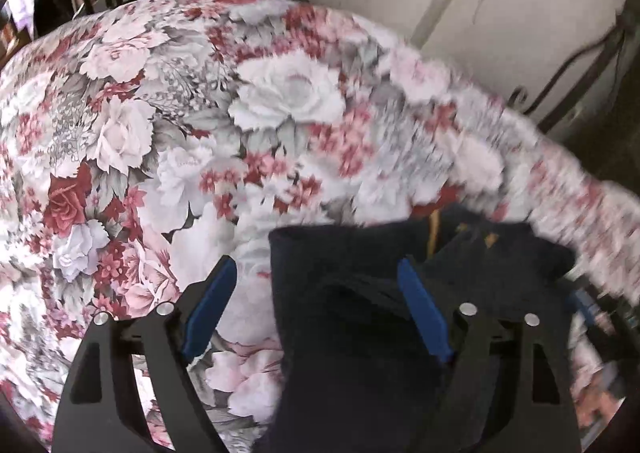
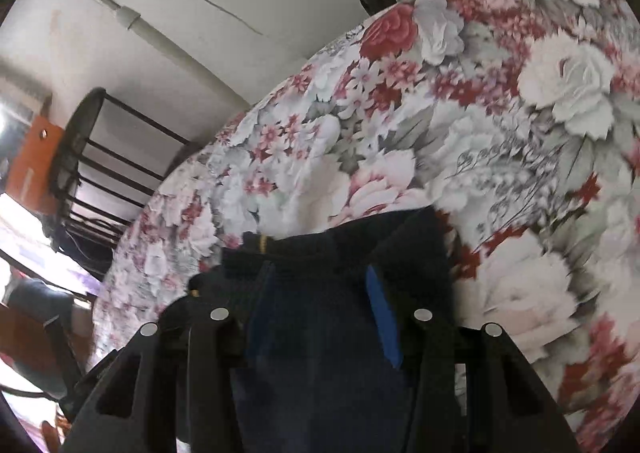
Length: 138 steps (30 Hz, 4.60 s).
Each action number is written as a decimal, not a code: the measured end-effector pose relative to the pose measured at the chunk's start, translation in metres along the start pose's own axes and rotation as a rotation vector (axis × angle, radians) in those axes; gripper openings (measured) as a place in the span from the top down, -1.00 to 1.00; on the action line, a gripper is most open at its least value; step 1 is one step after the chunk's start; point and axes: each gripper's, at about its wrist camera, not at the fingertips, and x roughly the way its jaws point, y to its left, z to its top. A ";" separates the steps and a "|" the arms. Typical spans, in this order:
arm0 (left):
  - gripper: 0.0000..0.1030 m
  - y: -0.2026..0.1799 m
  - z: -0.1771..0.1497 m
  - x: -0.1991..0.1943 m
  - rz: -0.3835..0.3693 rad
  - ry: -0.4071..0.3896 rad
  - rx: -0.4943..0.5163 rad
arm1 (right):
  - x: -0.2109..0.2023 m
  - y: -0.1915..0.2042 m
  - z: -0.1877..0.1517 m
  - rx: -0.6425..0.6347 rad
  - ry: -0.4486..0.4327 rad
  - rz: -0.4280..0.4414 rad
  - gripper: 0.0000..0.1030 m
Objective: Fold small clothes
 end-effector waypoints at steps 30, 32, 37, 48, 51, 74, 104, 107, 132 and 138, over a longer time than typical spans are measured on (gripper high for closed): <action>-0.56 0.046 0.008 -0.015 -0.024 -0.087 -0.207 | -0.015 -0.015 -0.004 -0.015 -0.031 -0.061 0.75; -0.56 0.032 0.008 -0.019 -0.073 -0.104 -0.152 | -0.018 0.003 -0.001 -0.078 -0.053 -0.010 0.75; -0.33 -0.033 -0.002 -0.008 -0.137 -0.078 0.076 | 0.017 0.033 -0.018 -0.160 0.078 0.086 0.75; -0.45 -0.082 -0.017 -0.001 -0.145 -0.046 0.287 | 0.043 0.044 -0.012 -0.121 0.125 0.144 0.63; -0.43 -0.038 0.000 0.054 -0.138 0.110 0.034 | 0.039 0.025 -0.008 -0.065 0.077 0.046 0.62; -0.91 -0.077 0.009 0.011 -0.097 -0.060 0.162 | 0.041 0.075 -0.027 -0.188 0.101 0.136 0.06; -0.91 -0.046 -0.078 0.003 0.252 0.157 0.469 | -0.020 -0.060 -0.041 0.225 0.229 0.036 0.82; -0.90 -0.024 -0.071 -0.019 0.207 0.135 0.392 | -0.050 -0.035 -0.043 0.103 0.182 0.035 0.22; -0.91 -0.039 -0.052 -0.021 0.096 0.092 0.119 | -0.029 -0.004 -0.044 0.096 0.165 0.193 0.28; -0.91 -0.052 -0.044 0.029 0.169 0.174 0.110 | 0.006 -0.018 -0.043 0.175 0.157 0.103 0.08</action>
